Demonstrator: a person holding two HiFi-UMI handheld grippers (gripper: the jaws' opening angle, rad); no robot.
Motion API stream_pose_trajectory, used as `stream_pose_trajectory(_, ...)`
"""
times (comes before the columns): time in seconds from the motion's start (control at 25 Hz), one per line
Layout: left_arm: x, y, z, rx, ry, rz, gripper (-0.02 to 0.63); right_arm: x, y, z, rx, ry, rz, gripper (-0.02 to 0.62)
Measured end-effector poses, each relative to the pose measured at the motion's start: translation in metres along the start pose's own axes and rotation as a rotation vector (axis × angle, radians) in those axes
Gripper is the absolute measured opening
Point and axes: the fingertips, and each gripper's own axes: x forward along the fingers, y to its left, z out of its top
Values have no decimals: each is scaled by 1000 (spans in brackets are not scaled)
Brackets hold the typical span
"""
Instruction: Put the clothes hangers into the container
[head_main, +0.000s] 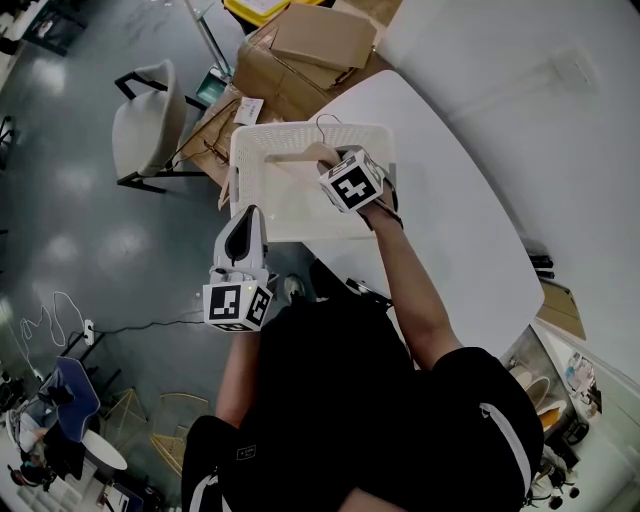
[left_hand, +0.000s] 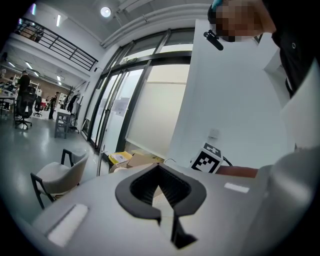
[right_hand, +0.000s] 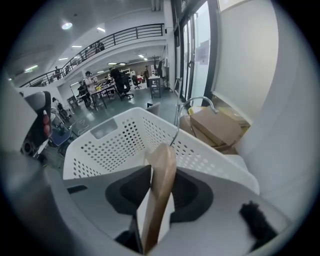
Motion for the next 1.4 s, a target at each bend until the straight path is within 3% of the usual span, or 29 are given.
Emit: stream_pose_trajectory(1.4,1,-7,-9,-4,24,3,3,25,-31,-23,26,96,-4,175)
